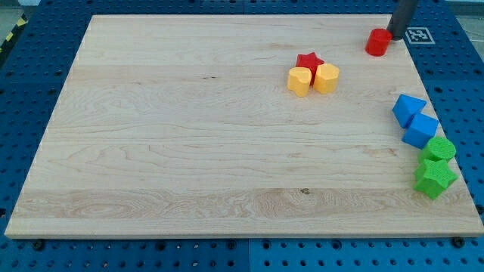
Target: Move the red circle to the top of the red star
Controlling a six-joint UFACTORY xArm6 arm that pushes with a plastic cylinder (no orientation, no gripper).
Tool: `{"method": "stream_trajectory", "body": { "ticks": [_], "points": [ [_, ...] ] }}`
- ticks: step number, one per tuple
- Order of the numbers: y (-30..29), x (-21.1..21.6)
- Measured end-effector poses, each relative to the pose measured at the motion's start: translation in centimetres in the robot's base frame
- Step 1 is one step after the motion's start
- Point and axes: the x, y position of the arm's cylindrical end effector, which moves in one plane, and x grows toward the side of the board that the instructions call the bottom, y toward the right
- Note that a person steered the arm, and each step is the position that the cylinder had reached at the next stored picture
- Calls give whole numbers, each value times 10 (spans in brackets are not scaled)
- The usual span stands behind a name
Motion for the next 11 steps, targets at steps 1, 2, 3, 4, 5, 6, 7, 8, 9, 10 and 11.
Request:
{"method": "stream_trajectory", "body": {
  "ticks": [1,2,3,4,5,6,7,8,9,10,11],
  "points": [
    [-6,-2],
    [-21,-6],
    [-32,-3],
    [-26,0],
    [-2,10],
    [-17,31],
    [-48,31],
    [-60,31],
    [-61,31],
    [-29,40],
    [-32,41]
  ]
}}
